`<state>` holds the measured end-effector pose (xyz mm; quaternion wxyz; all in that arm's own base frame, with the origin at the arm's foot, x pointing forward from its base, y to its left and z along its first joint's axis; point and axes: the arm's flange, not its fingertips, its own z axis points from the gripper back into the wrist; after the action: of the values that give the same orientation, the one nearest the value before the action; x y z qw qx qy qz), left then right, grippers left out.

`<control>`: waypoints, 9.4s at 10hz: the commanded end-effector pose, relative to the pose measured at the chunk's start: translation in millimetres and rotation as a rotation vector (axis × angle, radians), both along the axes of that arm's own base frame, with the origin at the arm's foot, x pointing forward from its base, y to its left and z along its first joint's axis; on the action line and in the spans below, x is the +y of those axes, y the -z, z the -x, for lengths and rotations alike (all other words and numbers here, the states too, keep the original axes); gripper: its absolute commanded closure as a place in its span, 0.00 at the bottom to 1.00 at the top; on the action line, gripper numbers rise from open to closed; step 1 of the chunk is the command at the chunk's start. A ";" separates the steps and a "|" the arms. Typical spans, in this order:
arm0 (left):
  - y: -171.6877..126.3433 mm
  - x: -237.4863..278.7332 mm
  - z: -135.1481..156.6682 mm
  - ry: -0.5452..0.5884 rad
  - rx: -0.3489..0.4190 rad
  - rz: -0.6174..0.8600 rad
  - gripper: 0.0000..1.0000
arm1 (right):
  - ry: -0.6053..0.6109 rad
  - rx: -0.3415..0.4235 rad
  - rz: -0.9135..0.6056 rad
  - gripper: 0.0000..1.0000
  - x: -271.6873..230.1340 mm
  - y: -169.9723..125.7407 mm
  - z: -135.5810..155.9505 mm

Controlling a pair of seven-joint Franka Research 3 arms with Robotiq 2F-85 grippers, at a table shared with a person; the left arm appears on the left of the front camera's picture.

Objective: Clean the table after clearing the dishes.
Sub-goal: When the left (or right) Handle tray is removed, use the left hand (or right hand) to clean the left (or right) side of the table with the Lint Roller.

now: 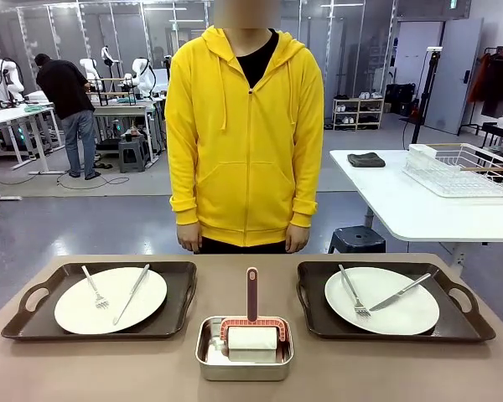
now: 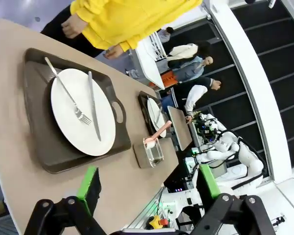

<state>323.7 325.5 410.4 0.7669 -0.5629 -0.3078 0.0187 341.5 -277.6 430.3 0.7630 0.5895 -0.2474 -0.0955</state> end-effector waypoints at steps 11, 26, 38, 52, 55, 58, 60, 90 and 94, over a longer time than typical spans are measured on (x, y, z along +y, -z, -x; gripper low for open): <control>-1.0 -1.0 3.2 0.015 -0.010 0.014 0.00 | -0.001 -0.004 -0.011 0.00 -3.2 -1.1 4.4; -1.0 -1.0 3.2 0.015 -0.010 0.014 0.00 | -0.001 -0.004 -0.011 0.00 -3.2 -1.1 4.4; -86.7 -131.7 -63.1 0.317 -0.206 -0.346 0.00 | -0.001 -0.004 -0.011 0.00 -3.2 -1.1 4.4; -127.3 -661.1 -168.7 1.401 -0.405 -1.173 0.00 | -0.001 -0.004 -0.011 0.00 -3.2 -1.1 4.4; -117.1 -661.6 -161.0 1.414 -0.437 -1.137 0.00 | -0.001 -0.004 -0.011 0.00 -3.2 -1.1 4.4; -104.2 -672.5 -162.7 1.416 -0.428 -1.145 0.00 | -0.001 -0.004 -0.011 0.00 -3.2 -1.1 4.4; -104.2 -672.5 -162.7 1.416 -0.428 -1.145 0.00 | -0.001 -0.004 -0.011 0.00 -3.2 -1.1 4.4; -4.8 -723.9 -198.1 1.493 -0.255 -1.174 0.48 | -0.001 -0.004 -0.011 0.00 -3.2 -1.1 4.4; -5.9 -723.1 -197.8 1.492 -0.260 -1.161 0.87 | -0.001 -0.004 -0.011 0.00 -3.2 -1.1 4.4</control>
<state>520.2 -395.9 413.0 0.6975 -0.1472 0.0767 -0.6971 339.8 -280.6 428.4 0.7611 0.5919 -0.2463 -0.0984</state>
